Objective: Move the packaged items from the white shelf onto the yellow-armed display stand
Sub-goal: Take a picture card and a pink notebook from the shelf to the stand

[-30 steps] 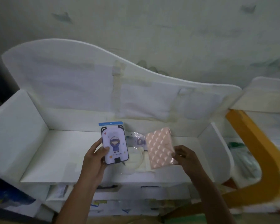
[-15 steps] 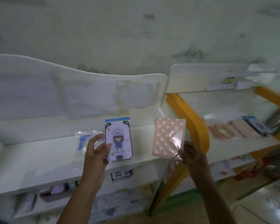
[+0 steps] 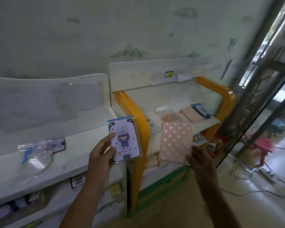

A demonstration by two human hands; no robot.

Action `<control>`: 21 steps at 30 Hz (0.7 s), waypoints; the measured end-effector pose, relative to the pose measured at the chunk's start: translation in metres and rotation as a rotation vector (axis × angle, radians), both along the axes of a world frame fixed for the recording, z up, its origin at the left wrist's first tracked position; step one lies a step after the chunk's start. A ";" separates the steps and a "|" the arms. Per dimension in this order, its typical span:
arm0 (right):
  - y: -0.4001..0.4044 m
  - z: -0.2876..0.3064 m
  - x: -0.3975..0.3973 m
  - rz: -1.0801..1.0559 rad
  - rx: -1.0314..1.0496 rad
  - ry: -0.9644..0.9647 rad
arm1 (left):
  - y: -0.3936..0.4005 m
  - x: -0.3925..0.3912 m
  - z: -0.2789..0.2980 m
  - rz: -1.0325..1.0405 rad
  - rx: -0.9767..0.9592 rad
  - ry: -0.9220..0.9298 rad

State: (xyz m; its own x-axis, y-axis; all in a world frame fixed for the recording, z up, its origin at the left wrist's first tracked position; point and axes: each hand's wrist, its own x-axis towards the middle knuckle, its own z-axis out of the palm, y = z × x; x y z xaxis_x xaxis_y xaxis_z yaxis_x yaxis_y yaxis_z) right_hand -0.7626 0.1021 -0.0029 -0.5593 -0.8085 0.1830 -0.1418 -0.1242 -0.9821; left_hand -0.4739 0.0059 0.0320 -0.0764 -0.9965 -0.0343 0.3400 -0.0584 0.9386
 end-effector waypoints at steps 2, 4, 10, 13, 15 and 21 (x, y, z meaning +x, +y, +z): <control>0.010 0.000 -0.020 -0.063 0.010 -0.007 | 0.001 -0.025 0.003 -0.032 -0.020 -0.017; 0.018 0.001 -0.039 -0.121 0.013 -0.010 | -0.001 -0.049 0.005 -0.066 -0.041 -0.045; 0.021 0.005 -0.094 -0.242 0.016 -0.031 | -0.022 -0.126 0.003 -0.160 -0.068 -0.081; 0.011 0.004 -0.129 -0.265 -0.011 -0.013 | -0.040 -0.167 -0.001 -0.197 -0.076 -0.076; 0.000 0.003 -0.155 -0.279 -0.011 0.010 | -0.056 -0.197 -0.002 -0.218 -0.075 -0.053; -0.051 0.008 -0.240 -0.293 0.070 0.109 | -0.115 -0.282 0.007 -0.199 -0.059 -0.008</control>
State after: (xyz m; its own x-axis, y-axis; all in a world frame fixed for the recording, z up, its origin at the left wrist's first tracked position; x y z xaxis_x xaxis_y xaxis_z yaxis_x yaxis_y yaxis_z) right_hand -1.0025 0.0507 0.0054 -0.7502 -0.6288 0.2045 -0.2665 0.0045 -0.9638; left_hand -0.7563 -0.1089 0.0393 -0.2721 -0.9620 0.0220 0.3192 -0.0687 0.9452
